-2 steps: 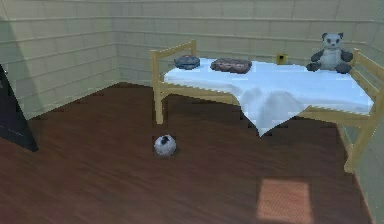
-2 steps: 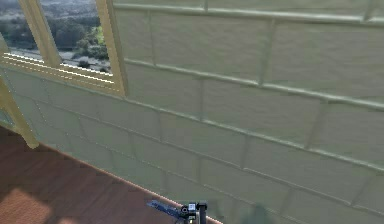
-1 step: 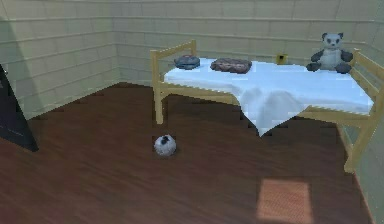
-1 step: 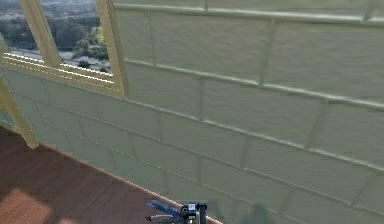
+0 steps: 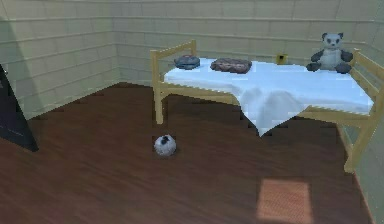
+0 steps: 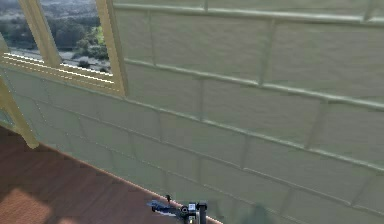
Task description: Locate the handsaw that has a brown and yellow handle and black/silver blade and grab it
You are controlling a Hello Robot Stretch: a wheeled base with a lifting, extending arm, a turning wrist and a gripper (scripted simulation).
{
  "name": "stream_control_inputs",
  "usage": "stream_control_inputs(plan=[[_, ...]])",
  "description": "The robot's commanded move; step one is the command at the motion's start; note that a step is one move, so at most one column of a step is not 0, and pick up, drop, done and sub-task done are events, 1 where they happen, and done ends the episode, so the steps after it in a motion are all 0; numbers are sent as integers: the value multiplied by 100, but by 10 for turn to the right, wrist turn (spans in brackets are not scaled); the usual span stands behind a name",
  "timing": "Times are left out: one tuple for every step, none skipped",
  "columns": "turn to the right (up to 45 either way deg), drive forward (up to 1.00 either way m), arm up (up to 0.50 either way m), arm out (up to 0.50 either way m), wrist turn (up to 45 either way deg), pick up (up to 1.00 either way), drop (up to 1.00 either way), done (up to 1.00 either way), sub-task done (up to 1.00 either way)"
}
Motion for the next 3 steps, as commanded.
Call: stream_control_inputs(plan=[[0,0,0,0,450,0,0,0,0],[0,0,0,0,300,0,0,0,0],[0,0,-30,0,0,0,0,0,0]])
